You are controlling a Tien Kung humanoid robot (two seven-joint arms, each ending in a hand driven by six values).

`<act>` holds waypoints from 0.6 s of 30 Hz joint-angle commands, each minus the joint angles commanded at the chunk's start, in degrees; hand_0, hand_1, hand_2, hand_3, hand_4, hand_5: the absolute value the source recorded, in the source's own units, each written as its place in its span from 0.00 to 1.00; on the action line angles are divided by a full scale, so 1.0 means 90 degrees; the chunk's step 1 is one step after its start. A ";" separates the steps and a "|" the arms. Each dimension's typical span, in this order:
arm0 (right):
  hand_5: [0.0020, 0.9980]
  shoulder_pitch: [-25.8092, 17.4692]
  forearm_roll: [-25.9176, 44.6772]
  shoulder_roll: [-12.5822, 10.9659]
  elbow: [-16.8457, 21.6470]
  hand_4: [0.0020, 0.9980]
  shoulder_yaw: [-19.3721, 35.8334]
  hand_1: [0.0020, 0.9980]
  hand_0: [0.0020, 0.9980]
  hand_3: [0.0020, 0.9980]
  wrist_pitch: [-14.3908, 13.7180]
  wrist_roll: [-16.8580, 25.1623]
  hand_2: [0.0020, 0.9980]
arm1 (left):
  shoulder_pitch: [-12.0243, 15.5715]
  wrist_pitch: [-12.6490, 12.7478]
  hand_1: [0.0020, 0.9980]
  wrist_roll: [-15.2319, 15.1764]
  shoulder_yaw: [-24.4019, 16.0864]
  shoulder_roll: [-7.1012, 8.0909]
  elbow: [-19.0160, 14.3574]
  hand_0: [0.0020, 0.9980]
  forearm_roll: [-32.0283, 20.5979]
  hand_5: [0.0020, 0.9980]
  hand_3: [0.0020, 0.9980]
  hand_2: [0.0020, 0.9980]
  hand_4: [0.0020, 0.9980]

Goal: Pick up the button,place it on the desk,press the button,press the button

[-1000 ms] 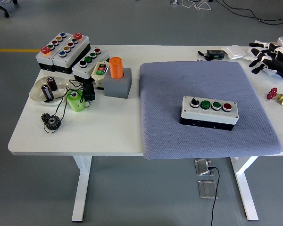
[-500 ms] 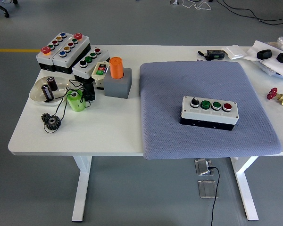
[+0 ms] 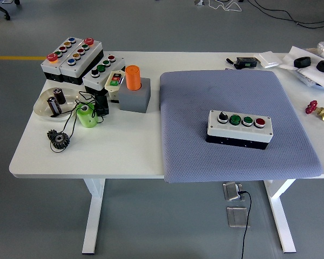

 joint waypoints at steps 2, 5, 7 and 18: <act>0.56 -0.0008 0.0004 0.0004 -0.0006 0.65 -0.0002 0.79 0.87 0.80 -0.0004 0.0002 0.82 | 0.0009 0.0000 0.75 0.0000 0.0008 0.0000 0.0000 0.68 0.0004 0.96 0.59 0.77 0.36; 0.56 -0.0015 0.0025 0.0011 -0.0015 0.65 -0.0005 0.79 0.88 0.80 -0.0006 0.0002 0.82 | 0.0019 -0.0012 0.75 -0.0007 0.0040 0.0000 0.0000 0.68 -0.0022 0.96 0.59 0.77 0.36; 0.56 -0.0001 0.0041 0.0019 -0.0021 0.65 -0.0011 0.79 0.88 0.80 -0.0012 0.0001 0.82 | 0.0009 -0.0026 0.75 -0.0019 0.0041 0.0000 0.0000 0.68 -0.0050 0.96 0.59 0.77 0.36; 0.56 0.0080 0.0136 0.0058 -0.0074 0.64 -0.0014 0.80 0.89 0.80 -0.0021 -0.0010 0.82 | -0.0086 -0.0058 0.75 -0.0045 0.0071 0.0000 0.0000 0.68 -0.0157 0.96 0.59 0.77 0.36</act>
